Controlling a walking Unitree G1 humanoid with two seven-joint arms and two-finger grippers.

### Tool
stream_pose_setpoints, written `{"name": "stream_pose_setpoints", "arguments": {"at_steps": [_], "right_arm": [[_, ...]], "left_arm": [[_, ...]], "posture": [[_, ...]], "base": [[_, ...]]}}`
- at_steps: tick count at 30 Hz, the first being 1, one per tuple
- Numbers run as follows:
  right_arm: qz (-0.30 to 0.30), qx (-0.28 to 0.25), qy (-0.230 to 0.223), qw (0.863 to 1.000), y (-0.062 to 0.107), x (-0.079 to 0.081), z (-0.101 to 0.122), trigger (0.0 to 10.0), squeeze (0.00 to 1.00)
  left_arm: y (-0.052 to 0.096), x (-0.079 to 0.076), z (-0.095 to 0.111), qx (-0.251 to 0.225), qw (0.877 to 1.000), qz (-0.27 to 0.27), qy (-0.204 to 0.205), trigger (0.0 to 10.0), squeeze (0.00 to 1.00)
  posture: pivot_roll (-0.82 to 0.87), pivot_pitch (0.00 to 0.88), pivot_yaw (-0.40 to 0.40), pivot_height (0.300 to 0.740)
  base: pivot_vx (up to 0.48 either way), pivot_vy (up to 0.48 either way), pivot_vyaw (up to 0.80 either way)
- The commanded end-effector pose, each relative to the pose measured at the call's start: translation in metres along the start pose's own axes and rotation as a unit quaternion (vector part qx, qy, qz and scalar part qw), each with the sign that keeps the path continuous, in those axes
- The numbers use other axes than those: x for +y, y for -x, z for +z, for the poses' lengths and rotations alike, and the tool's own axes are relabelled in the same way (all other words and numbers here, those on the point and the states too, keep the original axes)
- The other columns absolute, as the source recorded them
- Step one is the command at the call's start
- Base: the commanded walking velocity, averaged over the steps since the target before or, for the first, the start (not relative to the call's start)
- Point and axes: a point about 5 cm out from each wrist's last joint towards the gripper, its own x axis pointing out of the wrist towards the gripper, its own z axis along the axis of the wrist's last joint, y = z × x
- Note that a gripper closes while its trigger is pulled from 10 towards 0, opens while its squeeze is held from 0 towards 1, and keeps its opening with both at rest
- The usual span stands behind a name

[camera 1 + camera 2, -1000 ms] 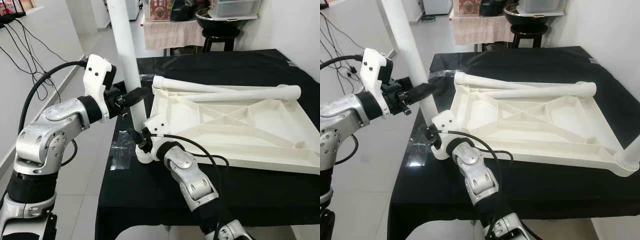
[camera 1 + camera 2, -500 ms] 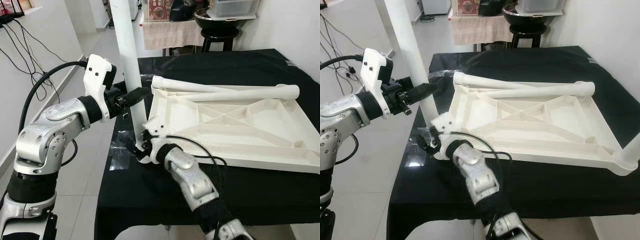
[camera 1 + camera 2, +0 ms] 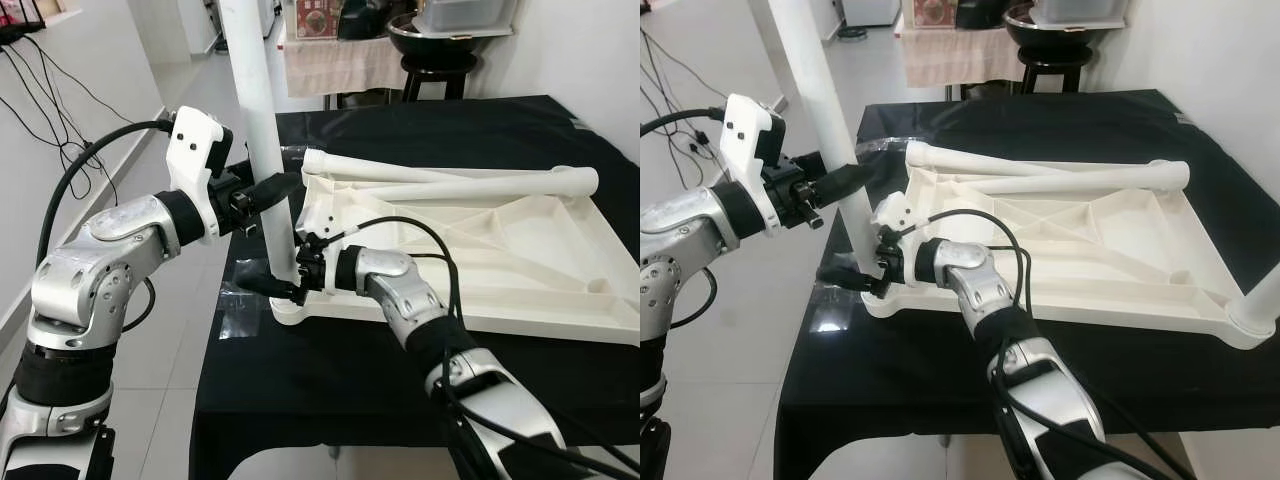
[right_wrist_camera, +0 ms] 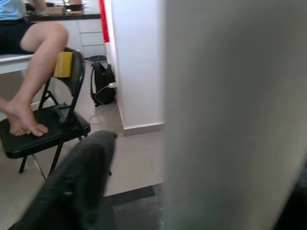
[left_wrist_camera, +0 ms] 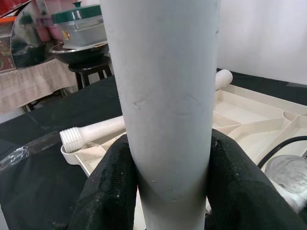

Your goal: Building children table

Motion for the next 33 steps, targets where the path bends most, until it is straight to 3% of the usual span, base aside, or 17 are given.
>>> {"name": "stream_pose_setpoints", "arguments": {"at_steps": [1,10,11,14,15,18,19,20,21,23,24,25,26,28,29,33], "right_arm": [[0.001,-0.003,-0.003,1.0,-0.005,0.001,0.001,0.0,0.0],[0.019,-0.014,-0.016,1.0,-0.005,0.001,-0.001,0.0,0.0],[0.019,-0.014,-0.016,1.0,-0.003,0.001,-0.003,0.0,0.0],[0.02,-0.013,-0.014,1.0,-0.002,0.0,-0.004,0.0,0.0],[0.017,-0.014,-0.012,1.0,0.002,-0.002,-0.005,0.0,0.0],[0.01,-0.018,-0.011,1.0,0.005,-0.003,-0.007,0.0,0.0],[-0.004,-0.009,0.003,1.0,0.009,-0.004,-0.011,0.0,0.0],[-0.004,-0.009,0.003,1.0,0.009,-0.004,-0.011,0.0,0.0],[-0.049,0.017,0.0,0.999,0.011,-0.003,-0.021,0.0,0.0],[-0.049,0.017,0.0,0.999,0.011,-0.003,-0.021,0.0,0.0],[-0.165,0.049,-0.014,0.985,0.01,0.013,-0.042,0.0,0.0],[-0.165,0.049,-0.014,0.985,0.01,0.013,-0.042,0.0,0.0],[-0.211,0.066,-0.037,0.974,0.006,0.041,-0.054,0.0,0.0],[-0.211,0.066,-0.037,0.974,0.006,0.041,-0.054,0.0,0.0],[-0.239,0.07,-0.036,0.968,0.002,0.062,-0.057,0.0,0.0],[-0.229,0.053,-0.022,0.972,-0.01,0.071,-0.051,0.0,0.0]], "left_arm": [[0.004,-0.001,-0.004,0.017,1.0,0.001,-0.005,0.0,0.0],[0.005,-0.001,-0.003,0.019,1.0,0.002,-0.005,0.0,0.0],[0.005,0.0,-0.003,0.019,1.0,0.004,-0.005,4.9,0.0],[0.005,0.0,-0.003,0.019,1.0,0.007,-0.006,4.9,0.0],[0.004,0.001,-0.003,0.02,1.0,0.008,-0.006,10.0,0.0],[0.004,0.002,-0.003,0.013,1.0,0.017,0.002,10.0,0.02],[0.004,0.0,-0.002,0.008,1.0,0.009,0.007,10.0,1.0],[0.004,0.0,-0.002,0.008,1.0,0.009,0.007,10.0,1.0],[0.004,0.002,0.0,0.002,1.0,0.018,0.009,10.0,1.0],[0.004,0.002,0.0,0.002,1.0,0.018,0.009,10.0,1.0],[0.005,0.004,0.0,0.001,1.0,0.028,0.01,10.0,1.0],[0.005,0.004,0.0,0.001,1.0,0.028,0.01,10.0,1.0],[0.006,0.007,0.0,0.004,0.999,0.034,0.009,10.0,0.0],[0.006,0.007,0.0,0.004,0.999,0.034,0.009,10.0,0.0],[0.006,0.008,-0.003,0.008,0.999,0.037,0.013,10.0,0.0],[0.0,0.002,-0.008,0.011,0.999,0.023,0.021,10.0,0.0]], "posture": [[0.03,0.08,0.047,0.74],[0.03,0.09,0.05,0.74],[0.02,0.091,0.05,0.74],[0.02,0.092,0.051,0.74],[0.02,0.092,0.051,0.74],[0.01,0.094,0.048,0.74],[0.01,0.096,0.045,0.74],[0.01,0.096,0.045,0.74],[0.01,0.102,0.035,0.74],[0.01,0.102,0.035,0.74],[0.01,0.112,0.029,0.74],[0.01,0.112,0.029,0.74],[0.0,0.117,0.04,0.74],[0.0,0.117,0.04,0.74],[-0.02,0.118,0.051,0.74],[-0.03,0.103,0.05,0.74]], "base": [[0.0,0.0,0.0],[0.0,0.0,0.0],[0.0,0.0,0.0],[0.0,0.0,0.0],[0.0,0.0,0.0],[0.0,0.0,0.0],[0.0,0.0,0.0],[0.0,0.0,0.0],[0.0,0.0,0.0],[0.0,0.0,0.0],[0.0,0.0,0.0],[0.0,0.0,0.0],[0.0,0.0,0.0],[0.0,0.0,0.0],[0.0,0.0,0.0],[0.0,0.0,0.0]]}}
